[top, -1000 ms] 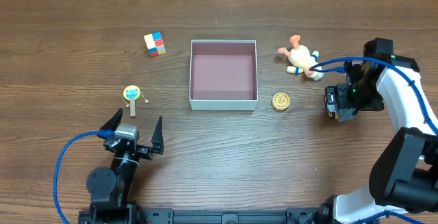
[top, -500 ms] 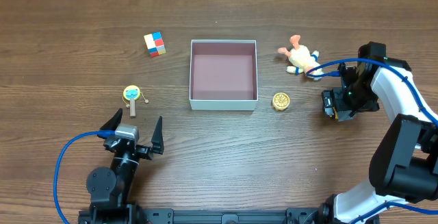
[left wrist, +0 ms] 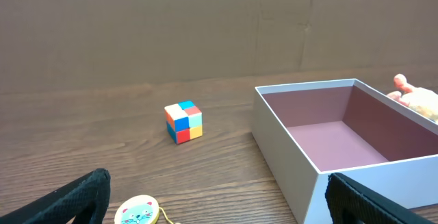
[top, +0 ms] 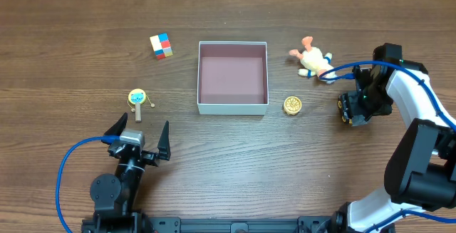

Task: Pack container
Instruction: 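Move right gripper over the yellow-teal toy truck and grasp it, then carry the truck with right gripper into the white box and release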

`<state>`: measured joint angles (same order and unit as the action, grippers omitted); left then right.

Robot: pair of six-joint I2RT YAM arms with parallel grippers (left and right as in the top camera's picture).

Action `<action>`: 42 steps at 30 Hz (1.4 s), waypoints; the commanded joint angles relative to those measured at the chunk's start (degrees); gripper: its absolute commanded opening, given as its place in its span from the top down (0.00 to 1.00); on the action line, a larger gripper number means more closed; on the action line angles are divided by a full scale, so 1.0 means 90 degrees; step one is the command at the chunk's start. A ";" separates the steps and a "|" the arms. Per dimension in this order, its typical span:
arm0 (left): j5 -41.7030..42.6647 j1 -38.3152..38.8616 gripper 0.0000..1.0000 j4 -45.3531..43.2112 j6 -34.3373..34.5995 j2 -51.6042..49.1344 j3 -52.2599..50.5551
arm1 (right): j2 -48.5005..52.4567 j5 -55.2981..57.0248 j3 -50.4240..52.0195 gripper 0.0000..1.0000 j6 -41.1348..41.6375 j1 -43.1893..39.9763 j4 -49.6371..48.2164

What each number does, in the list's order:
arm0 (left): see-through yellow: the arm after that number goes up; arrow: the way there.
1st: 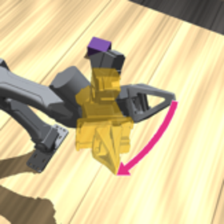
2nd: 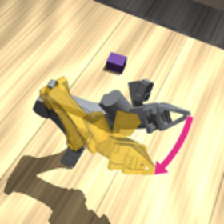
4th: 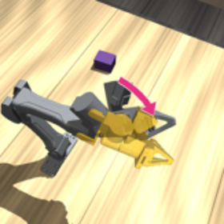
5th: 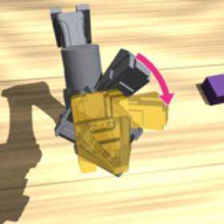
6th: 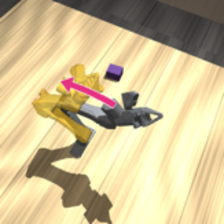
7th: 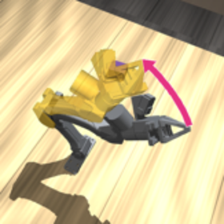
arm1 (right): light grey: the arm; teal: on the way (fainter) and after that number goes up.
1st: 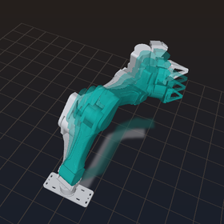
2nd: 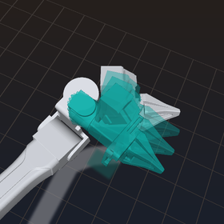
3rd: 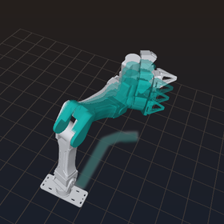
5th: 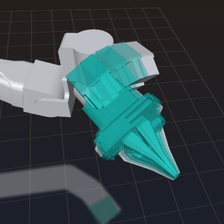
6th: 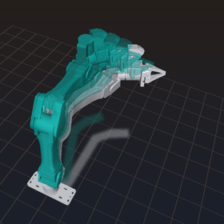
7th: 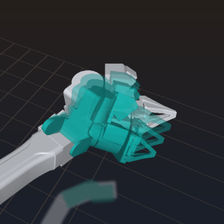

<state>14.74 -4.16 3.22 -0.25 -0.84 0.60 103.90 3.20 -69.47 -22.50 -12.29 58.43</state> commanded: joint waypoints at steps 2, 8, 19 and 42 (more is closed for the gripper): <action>-0.0015 -0.0036 0.00 -0.0010 -0.0119 0.0063 -0.0024 | -0.0012 0.0022 0.0015 0.36 -0.0027 -0.0024 -0.0053; -0.0015 -0.0036 0.00 -0.0010 -0.0119 0.0066 -0.0027 | -0.0015 0.0022 0.0005 0.43 -0.0012 -0.0024 -0.0061; -0.0015 -0.0036 0.00 -0.0010 -0.0119 0.0063 -0.0024 | -0.0015 0.0017 -0.0097 0.59 0.0192 -0.0015 -0.0022; -0.0015 -0.0036 0.00 -0.0012 -0.0119 0.0066 -0.0024 | -0.0017 0.0027 -0.2883 0.69 0.0840 0.2586 0.1586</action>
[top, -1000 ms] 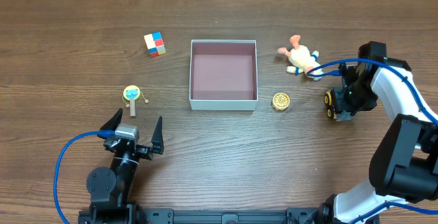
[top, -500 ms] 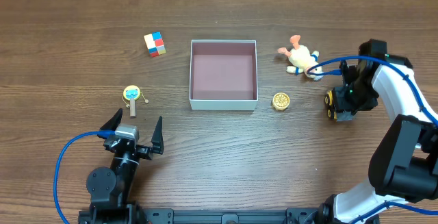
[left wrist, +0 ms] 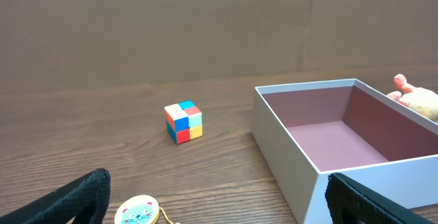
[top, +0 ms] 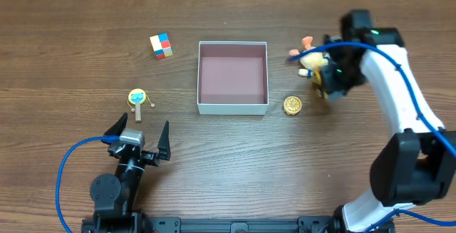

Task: Pack container
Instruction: 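Carry the truck with right gripper into the white box and release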

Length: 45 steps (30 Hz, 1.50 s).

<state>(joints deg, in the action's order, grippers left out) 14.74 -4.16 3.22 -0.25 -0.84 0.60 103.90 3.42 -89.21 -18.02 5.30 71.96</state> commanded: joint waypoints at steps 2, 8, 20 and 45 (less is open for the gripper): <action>-0.0015 -0.0036 0.00 -0.0010 -0.0119 0.0066 -0.0024 | -0.0017 -0.0007 -0.1018 0.69 0.0792 0.0967 0.0092; -0.0015 -0.0036 0.00 -0.0010 -0.0119 0.0063 -0.0024 | -0.0017 -0.0010 -0.1554 0.73 0.1882 0.1632 0.0039; -0.0015 -0.0036 0.00 -0.0010 -0.0119 0.0066 -0.0024 | 0.0032 -0.0005 -0.1549 0.75 0.3534 0.2662 -0.0719; -0.0015 -0.0036 0.00 -0.0010 -0.0119 0.0063 -0.0024 | 0.1353 -0.0199 -0.1547 0.70 0.4177 0.2917 -0.0695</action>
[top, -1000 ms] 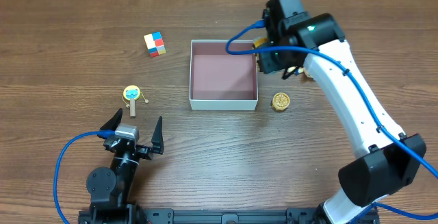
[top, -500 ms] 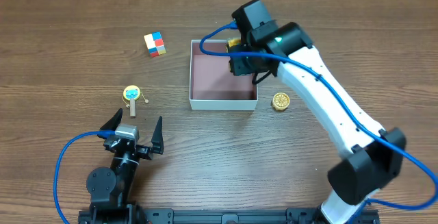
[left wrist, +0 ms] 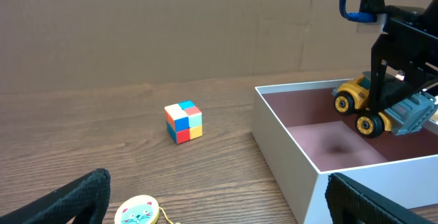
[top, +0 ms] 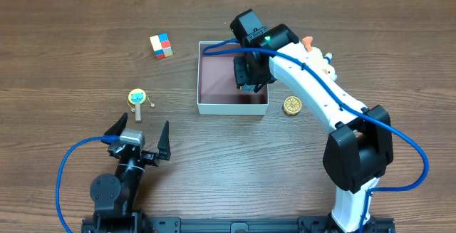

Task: Pack container
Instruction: 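Carry the truck with right gripper into the white box and release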

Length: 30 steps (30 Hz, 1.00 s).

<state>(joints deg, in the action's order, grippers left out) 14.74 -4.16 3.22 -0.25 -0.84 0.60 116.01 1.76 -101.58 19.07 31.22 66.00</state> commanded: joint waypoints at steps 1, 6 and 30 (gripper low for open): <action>-0.0015 -0.0036 0.00 -0.0010 -0.0119 0.0066 -0.0024 | 0.0007 -0.0015 -0.0172 0.67 0.0056 0.0036 -0.0036; -0.0015 -0.0036 0.00 -0.0012 -0.0119 0.0066 -0.0024 | 0.0007 -0.0015 -0.0172 0.66 0.0053 0.0036 -0.0036; -0.0015 -0.0036 0.00 -0.0012 -0.0119 0.0066 -0.0024 | 0.0007 0.0034 -0.0172 0.37 0.0005 0.0036 0.0007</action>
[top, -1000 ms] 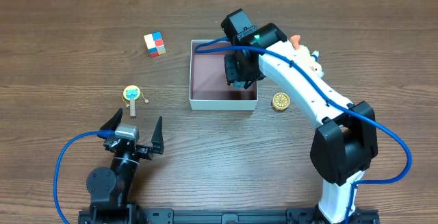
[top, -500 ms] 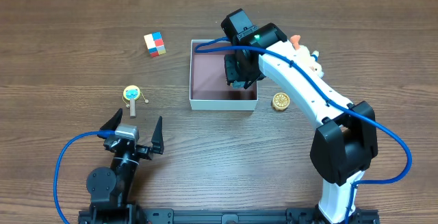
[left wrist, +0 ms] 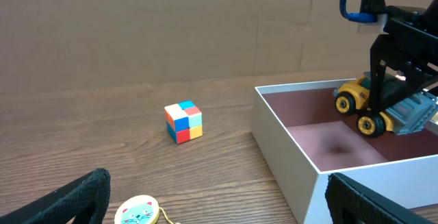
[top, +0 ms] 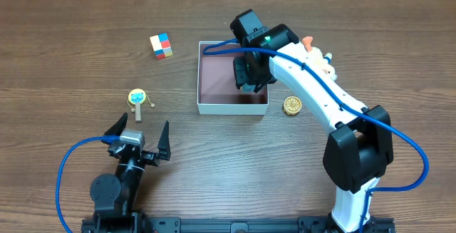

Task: Pack container
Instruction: 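Carry the truck with right gripper into the white box and release, then move right gripper to the plush duck and grasp it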

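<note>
The white box with a pink inside (top: pixel 232 107) stands mid-table; in the left wrist view its near wall (left wrist: pixel 291 176) fills the right side. My right gripper (top: pixel 251 78) hangs inside the box's right half, shut on a yellow and grey toy truck (left wrist: pixel 369 106) held just above the floor. Near the front left edge my left gripper (top: pixel 140 139) rests open with nothing between its black fingers (left wrist: pixel 72 198).
A multicoloured cube (top: pixel 162 45) lies left of the box, also the cube (left wrist: pixel 183 122) in the wrist view. In front of my left gripper is a cat-face disc (top: pixel 137 98). Right of the box lie a gold disc (top: pixel 293 105) and a plush toy (top: pixel 318 53), partly under my right arm.
My right gripper was low at the table's right side, on something yellow. Then it was near the plush toy, right of the box. Then it hung over the box's inside with the toy truck in it, and it stays there. The left arm has not moved.
</note>
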`<state>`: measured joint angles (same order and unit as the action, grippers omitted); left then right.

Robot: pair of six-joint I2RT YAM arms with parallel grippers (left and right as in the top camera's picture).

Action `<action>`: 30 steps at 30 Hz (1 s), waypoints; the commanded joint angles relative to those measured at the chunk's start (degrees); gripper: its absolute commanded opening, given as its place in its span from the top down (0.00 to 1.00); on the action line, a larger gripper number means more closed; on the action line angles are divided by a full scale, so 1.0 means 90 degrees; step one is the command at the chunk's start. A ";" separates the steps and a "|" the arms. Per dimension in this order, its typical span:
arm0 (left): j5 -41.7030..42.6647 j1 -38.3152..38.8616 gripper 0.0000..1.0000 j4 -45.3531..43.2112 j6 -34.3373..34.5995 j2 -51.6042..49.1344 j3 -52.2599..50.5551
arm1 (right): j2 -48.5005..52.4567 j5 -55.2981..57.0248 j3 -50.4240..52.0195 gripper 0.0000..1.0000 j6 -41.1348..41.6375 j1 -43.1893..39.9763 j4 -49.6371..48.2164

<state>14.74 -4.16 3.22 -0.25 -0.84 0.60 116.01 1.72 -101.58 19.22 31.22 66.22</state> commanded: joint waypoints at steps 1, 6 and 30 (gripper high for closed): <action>-0.0015 -0.0036 0.00 -0.0010 -0.0119 0.0063 -0.0024 | 0.0007 0.0039 -0.0172 0.36 -0.0012 0.0036 -0.0017; -0.0015 -0.0036 0.00 -0.0012 -0.0119 0.0066 -0.0024 | 0.0007 0.0039 -0.0172 0.27 -0.0012 0.0036 -0.0017; -0.0015 -0.0036 0.00 -0.0012 -0.0119 0.0063 -0.0024 | 0.0056 -0.0041 -0.4041 0.00 -0.1644 -0.2443 0.2664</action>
<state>14.74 -4.16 3.22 -0.25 -0.84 0.60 116.31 3.09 -138.85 6.72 12.75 89.14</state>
